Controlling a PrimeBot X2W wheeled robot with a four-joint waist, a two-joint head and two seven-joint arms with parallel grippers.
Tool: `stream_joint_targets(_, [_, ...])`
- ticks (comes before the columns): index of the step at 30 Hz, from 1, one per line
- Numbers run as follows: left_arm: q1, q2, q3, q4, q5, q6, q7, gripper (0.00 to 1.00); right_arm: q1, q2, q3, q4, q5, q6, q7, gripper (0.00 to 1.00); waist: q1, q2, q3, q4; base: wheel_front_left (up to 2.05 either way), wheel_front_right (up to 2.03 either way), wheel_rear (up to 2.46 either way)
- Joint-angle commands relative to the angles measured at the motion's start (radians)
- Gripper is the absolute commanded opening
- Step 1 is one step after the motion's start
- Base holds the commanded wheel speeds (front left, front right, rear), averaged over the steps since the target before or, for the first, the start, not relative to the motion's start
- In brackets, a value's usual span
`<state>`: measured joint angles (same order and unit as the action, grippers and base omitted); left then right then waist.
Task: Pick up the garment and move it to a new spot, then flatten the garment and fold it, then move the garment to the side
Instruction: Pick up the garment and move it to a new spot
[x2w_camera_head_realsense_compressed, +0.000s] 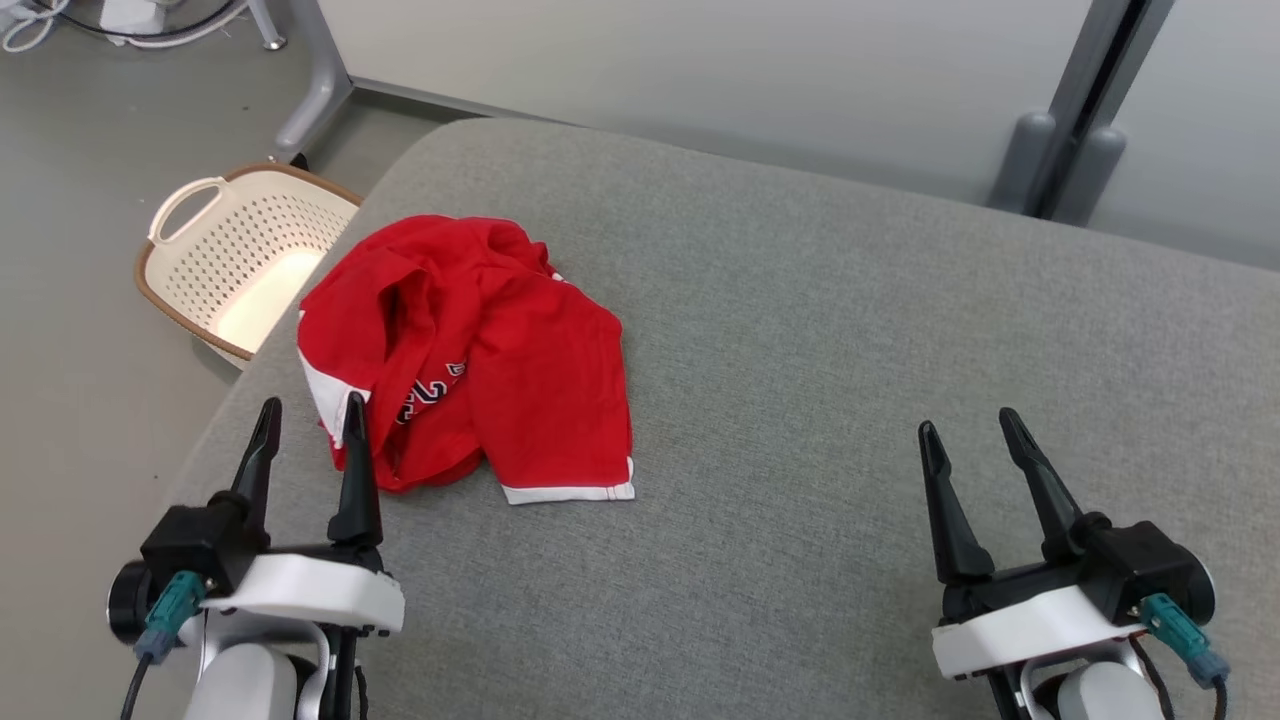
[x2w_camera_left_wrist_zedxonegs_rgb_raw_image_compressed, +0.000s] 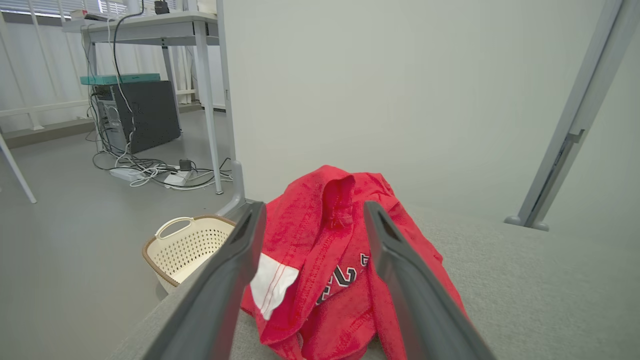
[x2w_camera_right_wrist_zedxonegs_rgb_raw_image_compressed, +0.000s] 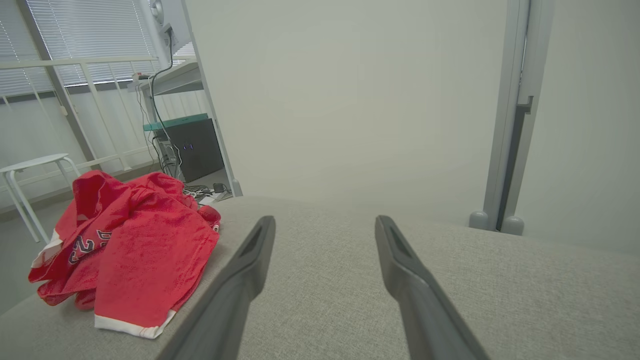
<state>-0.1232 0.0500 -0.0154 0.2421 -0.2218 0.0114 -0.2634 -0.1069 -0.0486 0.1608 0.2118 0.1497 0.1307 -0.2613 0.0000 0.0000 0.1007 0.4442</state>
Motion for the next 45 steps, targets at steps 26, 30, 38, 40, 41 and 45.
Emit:
stream_joint_targets(26, [-0.519,0.207,-0.016,0.502,-0.14,-0.139,0.159,0.0,-0.103,-0.029,-0.054,-0.014,-0.07,0.0,-0.006,1.0,0.0,0.0,0.24,-0.134,0.0,0.0,0.0])
stream_joint_targets(30, [-0.524,0.219,-0.018,0.497,-0.158,-0.14,0.115,0.0,-0.101,-0.022,-0.055,-0.005,-0.063,0.0,-0.006,1.0,0.0,0.0,0.219,-0.143,0.0,0.0,0.0])
stream_joint_targets(38, [-0.497,0.225,-0.05,0.351,-0.218,-0.142,0.08,0.0,-0.078,-0.007,-0.067,0.013,-0.042,0.0,-0.006,1.0,0.0,0.0,0.136,-0.162,0.0,0.0,0.0])
stream_joint_targets(40, [-0.496,0.223,-0.05,0.317,-0.233,-0.142,0.085,0.0,-0.077,-0.006,-0.066,0.015,-0.036,0.0,-0.006,1.0,0.0,0.0,0.125,-0.166,0.0,0.0,0.0])
stream_joint_targets(41, [-0.494,0.219,-0.051,0.282,-0.247,-0.141,0.09,0.0,-0.077,-0.005,-0.067,0.015,-0.034,0.0,-0.006,1.0,0.0,0.0,0.114,-0.17,0.0,0.0,0.0])
stream_joint_targets(45, [-0.493,0.177,-0.043,0.14,-0.326,-0.141,0.14,0.0,-0.064,-0.003,-0.072,0.015,-0.003,0.0,-0.006,1.0,0.0,0.0,0.068,-0.191,0.0,0.0,0.0])
